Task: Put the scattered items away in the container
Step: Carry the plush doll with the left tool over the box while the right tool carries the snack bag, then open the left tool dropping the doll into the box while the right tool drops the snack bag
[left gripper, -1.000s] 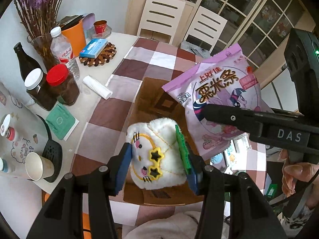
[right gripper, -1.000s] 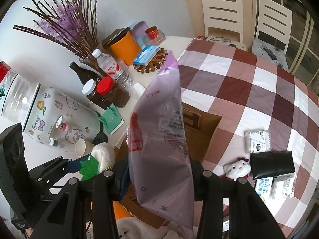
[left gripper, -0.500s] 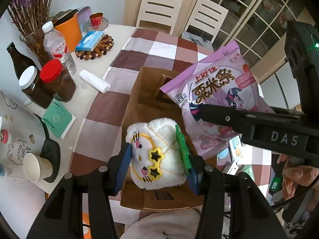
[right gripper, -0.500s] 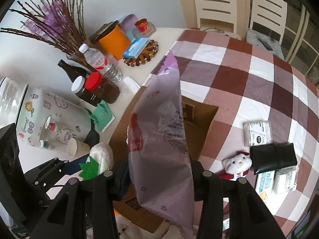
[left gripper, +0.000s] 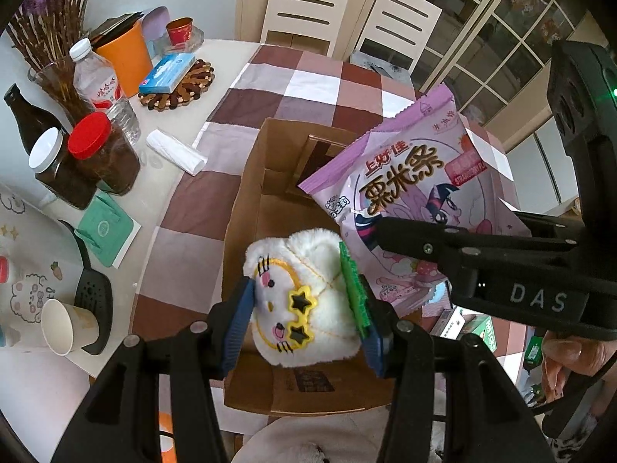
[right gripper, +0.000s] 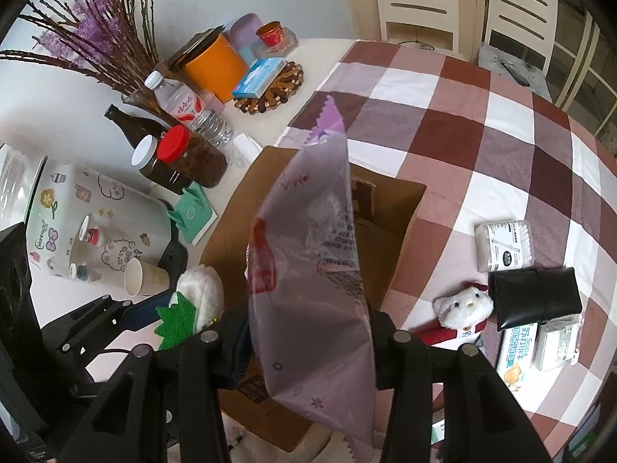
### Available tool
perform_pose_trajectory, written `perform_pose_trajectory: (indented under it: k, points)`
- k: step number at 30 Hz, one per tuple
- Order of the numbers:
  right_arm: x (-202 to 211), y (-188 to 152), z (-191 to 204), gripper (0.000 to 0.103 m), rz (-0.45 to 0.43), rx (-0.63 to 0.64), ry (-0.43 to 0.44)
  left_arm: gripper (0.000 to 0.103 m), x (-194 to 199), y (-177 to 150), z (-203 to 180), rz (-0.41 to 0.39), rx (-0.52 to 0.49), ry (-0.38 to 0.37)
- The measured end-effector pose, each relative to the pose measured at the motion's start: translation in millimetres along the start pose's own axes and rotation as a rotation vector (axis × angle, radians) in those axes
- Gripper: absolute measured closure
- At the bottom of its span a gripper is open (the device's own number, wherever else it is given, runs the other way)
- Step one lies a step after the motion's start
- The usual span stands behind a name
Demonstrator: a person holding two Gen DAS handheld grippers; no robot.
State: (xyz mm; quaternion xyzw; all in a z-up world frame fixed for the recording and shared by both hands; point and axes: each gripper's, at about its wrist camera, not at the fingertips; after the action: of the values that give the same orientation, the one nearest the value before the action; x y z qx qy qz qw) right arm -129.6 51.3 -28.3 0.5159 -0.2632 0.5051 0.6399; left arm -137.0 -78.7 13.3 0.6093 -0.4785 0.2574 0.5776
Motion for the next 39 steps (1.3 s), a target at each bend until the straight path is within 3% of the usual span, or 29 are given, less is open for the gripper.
perform_pose_trajectory:
  k: [32,39]
  points:
    - [-9.2,-1.5,1.8,0.056,0.047,0.028,0.01,0.05,-7.9,-0.8,-0.4,0.041,0.008,-0.007]
    - [-7.9,0.8,3.6,0.05,0.051,0.038,-0.016,0.028,-2.3,1.7,2.2,0.033,0.036,-0.011]
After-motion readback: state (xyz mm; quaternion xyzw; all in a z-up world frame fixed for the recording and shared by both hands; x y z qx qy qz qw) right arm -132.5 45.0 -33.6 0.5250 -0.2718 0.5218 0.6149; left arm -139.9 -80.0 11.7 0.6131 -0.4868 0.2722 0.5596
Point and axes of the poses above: each gripper's, at about its wrist camera, not at the fingertips, and x roughly against the way its jaws point, z to its left, y to its top, and after that the axes turned 9 degrees about -z, right-handed
